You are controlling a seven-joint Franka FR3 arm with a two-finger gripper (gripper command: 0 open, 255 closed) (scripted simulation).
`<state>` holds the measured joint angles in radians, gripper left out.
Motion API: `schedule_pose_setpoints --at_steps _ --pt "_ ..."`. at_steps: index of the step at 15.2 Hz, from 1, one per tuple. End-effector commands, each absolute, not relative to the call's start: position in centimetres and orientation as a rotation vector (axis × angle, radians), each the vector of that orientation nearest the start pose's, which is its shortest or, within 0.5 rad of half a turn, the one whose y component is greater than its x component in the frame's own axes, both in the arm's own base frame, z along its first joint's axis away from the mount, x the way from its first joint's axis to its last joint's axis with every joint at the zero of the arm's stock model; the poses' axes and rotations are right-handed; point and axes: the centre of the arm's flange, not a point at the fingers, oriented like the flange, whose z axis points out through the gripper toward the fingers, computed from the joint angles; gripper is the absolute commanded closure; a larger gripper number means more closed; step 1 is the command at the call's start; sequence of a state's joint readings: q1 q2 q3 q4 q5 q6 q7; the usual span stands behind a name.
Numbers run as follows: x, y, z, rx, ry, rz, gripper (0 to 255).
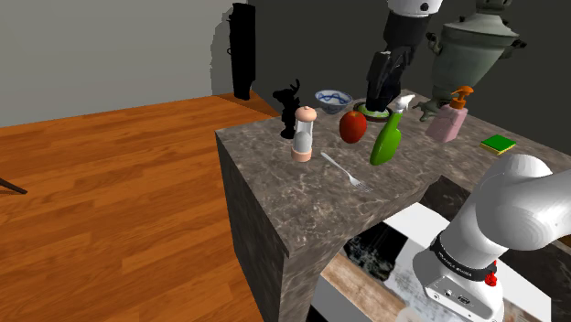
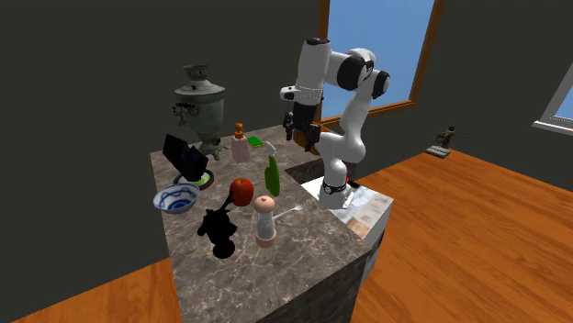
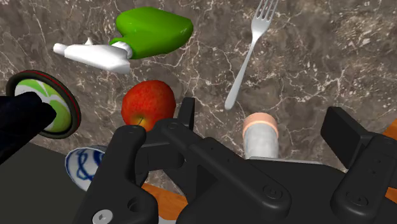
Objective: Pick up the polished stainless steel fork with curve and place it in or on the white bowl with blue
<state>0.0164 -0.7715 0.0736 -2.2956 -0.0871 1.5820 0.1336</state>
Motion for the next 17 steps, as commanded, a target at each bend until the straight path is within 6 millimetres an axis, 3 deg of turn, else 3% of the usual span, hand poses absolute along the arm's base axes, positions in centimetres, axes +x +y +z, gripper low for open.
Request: schedule_pose_setpoints --at_steps 1,17 --pt "31.2 2.7 61.6 -3.270 0.105 -0.115 0" --pt "33.3 1.3 40.6 -3.140 0.425 0.073 0"
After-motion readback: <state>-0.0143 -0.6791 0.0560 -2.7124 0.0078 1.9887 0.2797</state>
